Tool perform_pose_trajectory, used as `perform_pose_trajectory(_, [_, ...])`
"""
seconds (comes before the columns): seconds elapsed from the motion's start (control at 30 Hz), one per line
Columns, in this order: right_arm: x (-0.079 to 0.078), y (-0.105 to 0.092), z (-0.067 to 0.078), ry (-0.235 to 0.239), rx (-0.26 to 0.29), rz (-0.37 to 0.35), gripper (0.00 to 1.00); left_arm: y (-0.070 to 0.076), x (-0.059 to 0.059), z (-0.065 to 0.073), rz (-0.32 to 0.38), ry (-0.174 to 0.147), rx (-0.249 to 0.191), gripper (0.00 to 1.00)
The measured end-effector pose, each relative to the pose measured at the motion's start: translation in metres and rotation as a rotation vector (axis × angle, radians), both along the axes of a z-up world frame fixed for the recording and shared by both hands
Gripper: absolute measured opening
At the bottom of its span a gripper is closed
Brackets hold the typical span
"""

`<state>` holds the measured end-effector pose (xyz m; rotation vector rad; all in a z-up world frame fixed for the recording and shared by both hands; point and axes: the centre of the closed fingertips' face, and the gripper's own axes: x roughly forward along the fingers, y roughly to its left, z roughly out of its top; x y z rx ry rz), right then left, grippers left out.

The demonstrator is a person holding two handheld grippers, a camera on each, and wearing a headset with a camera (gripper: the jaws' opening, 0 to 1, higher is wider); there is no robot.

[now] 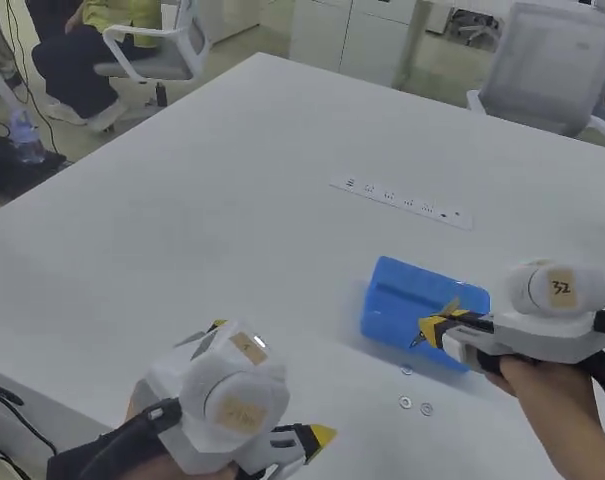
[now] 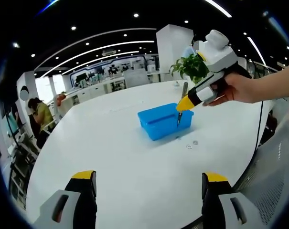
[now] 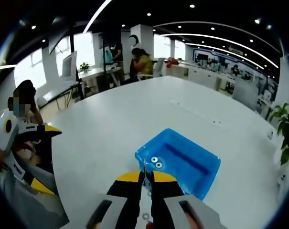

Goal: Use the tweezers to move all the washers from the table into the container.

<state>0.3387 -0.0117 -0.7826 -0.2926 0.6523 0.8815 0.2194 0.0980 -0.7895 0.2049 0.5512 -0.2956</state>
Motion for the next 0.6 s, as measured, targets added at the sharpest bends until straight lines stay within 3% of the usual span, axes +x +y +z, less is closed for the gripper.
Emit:
perform_pose_trajectory(0.3, [0.008, -0.005, -0.023, 0.029, -0.024, -0.012, 0.03, 0.001, -0.001, -0.001, 0.005, 0.009, -0.007, 0.94])
perform_pose_trajectory(0.6, [0.014, -0.006, -0.033, 0.048, -0.026, -0.018, 0.04, 0.001, -0.001, -0.004, 0.004, 0.021, -0.005, 0.93])
